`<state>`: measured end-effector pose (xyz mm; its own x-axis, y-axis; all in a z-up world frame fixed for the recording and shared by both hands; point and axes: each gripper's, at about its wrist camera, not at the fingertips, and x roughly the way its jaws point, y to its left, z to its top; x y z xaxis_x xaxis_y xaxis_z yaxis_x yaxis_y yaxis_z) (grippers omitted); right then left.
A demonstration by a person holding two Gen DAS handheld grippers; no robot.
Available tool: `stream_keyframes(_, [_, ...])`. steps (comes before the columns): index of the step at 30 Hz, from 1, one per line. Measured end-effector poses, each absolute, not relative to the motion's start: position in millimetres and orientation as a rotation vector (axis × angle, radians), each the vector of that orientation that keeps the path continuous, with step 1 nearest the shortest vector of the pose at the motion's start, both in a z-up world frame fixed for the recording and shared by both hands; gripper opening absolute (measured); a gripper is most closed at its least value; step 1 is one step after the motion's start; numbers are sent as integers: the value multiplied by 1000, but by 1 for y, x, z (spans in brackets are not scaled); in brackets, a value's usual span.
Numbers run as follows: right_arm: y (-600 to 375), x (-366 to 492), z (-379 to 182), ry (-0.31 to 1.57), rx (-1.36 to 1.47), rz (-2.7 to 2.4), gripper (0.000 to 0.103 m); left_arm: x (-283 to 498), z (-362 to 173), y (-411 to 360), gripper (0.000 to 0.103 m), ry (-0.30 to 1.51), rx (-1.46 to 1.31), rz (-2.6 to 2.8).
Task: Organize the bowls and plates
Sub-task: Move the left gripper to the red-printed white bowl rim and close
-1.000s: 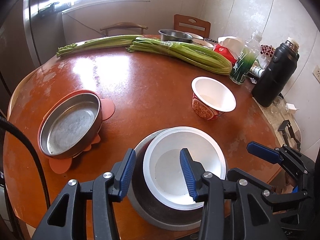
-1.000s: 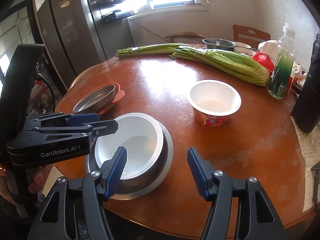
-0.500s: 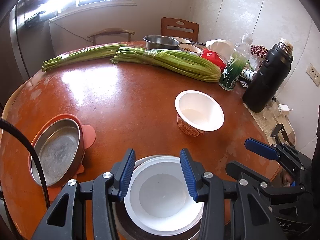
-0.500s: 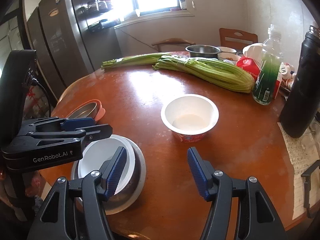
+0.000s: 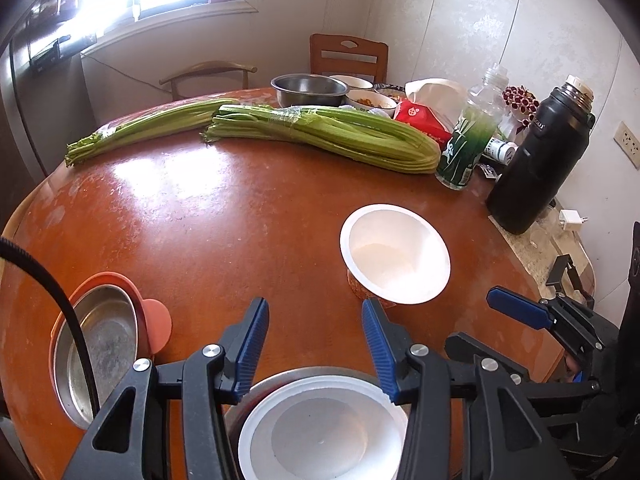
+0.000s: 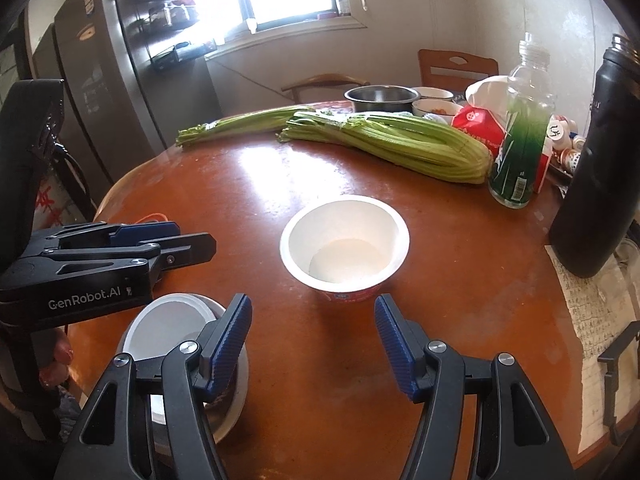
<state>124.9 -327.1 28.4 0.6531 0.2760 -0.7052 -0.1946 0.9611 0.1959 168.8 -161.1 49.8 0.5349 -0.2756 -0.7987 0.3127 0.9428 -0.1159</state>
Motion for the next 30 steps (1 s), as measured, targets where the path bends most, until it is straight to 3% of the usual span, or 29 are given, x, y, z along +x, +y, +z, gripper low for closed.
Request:
stream_keyframes(10, [-348,159,14,840,125,182,66,201,38,-175,55,974,44,-382])
stream_keyframes(24, [-348,195,-10,867,101,141,66,226,20,-184,56,1002,25,-425])
stream_keyframes(30, [-335,200,-15,875,76,192,54,234,12,-185,56,1027,12,-440])
